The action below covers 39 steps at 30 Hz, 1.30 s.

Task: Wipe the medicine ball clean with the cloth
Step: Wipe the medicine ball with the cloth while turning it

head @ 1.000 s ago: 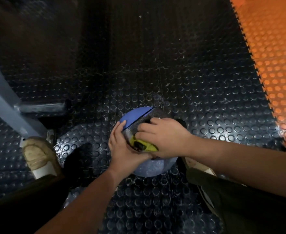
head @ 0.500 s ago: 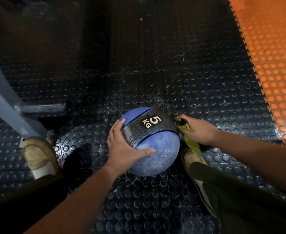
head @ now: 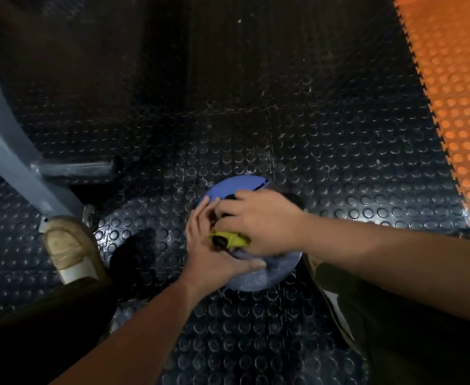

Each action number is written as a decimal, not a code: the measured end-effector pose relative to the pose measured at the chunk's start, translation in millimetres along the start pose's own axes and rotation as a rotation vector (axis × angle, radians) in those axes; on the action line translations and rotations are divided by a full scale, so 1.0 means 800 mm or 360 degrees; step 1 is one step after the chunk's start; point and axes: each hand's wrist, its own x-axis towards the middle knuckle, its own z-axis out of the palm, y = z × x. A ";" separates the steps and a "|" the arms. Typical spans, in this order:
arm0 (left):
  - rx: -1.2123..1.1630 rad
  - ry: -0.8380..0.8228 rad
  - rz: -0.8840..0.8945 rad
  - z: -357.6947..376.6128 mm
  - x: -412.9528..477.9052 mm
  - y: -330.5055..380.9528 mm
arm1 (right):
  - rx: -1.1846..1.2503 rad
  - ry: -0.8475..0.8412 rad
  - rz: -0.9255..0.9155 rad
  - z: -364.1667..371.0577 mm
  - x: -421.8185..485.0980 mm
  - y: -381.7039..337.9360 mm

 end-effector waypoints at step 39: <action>0.0332 -0.0264 -0.0112 0.023 0.036 0.037 | -0.0004 0.0260 0.0880 -0.025 -0.024 0.052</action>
